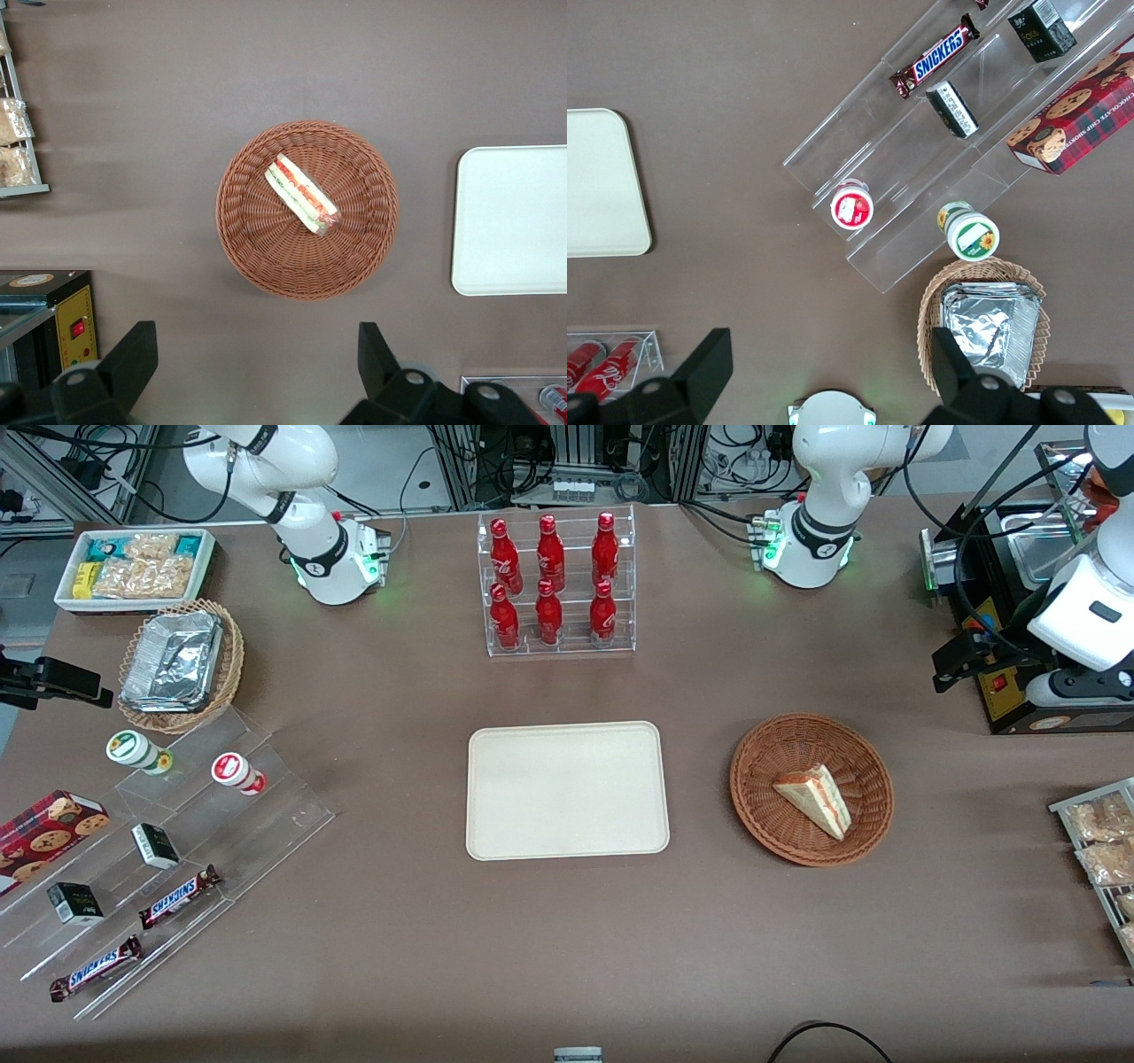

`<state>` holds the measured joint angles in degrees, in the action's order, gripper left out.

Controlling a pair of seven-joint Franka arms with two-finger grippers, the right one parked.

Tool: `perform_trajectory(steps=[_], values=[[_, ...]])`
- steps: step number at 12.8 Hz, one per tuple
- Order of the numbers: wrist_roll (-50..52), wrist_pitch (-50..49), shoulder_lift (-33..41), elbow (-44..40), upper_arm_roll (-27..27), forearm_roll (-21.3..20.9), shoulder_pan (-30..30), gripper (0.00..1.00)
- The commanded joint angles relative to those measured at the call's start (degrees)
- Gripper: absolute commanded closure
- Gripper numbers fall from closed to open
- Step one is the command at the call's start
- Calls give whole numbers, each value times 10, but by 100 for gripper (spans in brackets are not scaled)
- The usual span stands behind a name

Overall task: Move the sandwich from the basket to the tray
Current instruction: 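Move the left gripper over the wrapped sandwich in the wicker basket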

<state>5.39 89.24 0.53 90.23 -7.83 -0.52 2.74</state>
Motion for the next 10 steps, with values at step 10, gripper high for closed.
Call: perform_trajectory(steps=[10], values=[[97, 149, -56, 97, -3, -5, 8, 0]])
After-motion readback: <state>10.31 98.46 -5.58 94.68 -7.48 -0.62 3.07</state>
